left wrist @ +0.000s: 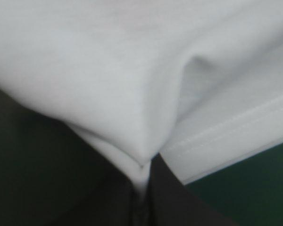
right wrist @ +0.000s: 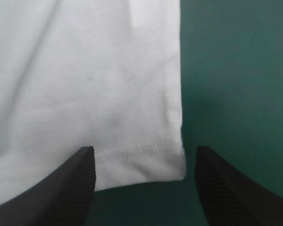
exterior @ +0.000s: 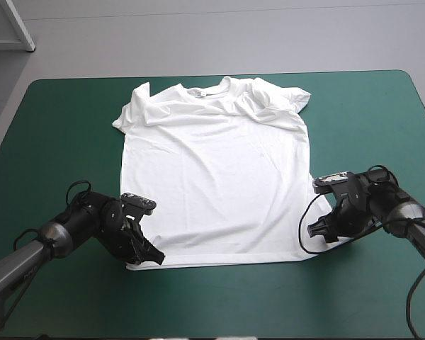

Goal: Fold the cloth

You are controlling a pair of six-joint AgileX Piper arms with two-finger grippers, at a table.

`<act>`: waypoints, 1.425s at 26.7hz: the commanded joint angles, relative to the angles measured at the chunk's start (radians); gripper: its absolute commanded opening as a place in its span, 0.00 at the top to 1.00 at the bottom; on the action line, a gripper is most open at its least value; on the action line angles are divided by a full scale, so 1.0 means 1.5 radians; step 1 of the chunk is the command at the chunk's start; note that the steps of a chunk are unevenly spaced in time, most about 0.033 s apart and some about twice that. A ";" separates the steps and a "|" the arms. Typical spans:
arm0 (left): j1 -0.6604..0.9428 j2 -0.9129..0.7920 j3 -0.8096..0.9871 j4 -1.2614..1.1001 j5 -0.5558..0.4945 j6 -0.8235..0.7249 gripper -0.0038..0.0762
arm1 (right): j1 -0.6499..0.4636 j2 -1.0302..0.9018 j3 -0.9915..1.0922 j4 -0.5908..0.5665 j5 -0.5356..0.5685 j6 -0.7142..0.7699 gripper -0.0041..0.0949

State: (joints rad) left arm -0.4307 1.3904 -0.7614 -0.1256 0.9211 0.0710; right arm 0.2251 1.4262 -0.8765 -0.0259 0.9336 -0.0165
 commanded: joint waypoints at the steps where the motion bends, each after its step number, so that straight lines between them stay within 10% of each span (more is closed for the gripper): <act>1: -0.003 -0.010 -0.010 -0.009 -0.002 -0.001 0.93 | 0.000 0.002 -0.013 -0.010 -0.023 0.011 0.38; 6: -0.003 -0.010 -0.010 -0.009 -0.006 -0.001 0.93 | 0.000 0.037 -0.012 0.046 -0.023 -0.022 0.47; 13: -0.003 -0.010 -0.010 -0.009 -0.033 -0.003 0.93 | 0.000 0.047 -0.001 0.097 -0.042 -0.081 0.97; 25: -0.003 -0.038 -0.167 0.045 -0.049 -0.005 0.93 | 0.000 -0.033 -0.146 0.094 -0.041 -0.086 0.97; 33: -0.003 -0.040 -0.533 0.197 0.026 -0.003 0.93 | 0.000 -0.051 -0.482 0.092 -0.029 -0.086 0.97; 38: -0.003 -0.039 -0.788 0.258 -0.060 0.013 0.93 | 0.000 -0.025 -0.758 0.092 -0.057 -0.101 0.97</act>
State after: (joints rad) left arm -0.4315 1.3713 -1.8289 0.2347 0.9619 0.0711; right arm 0.2251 1.4026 -1.8720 0.1090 0.9240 -0.1480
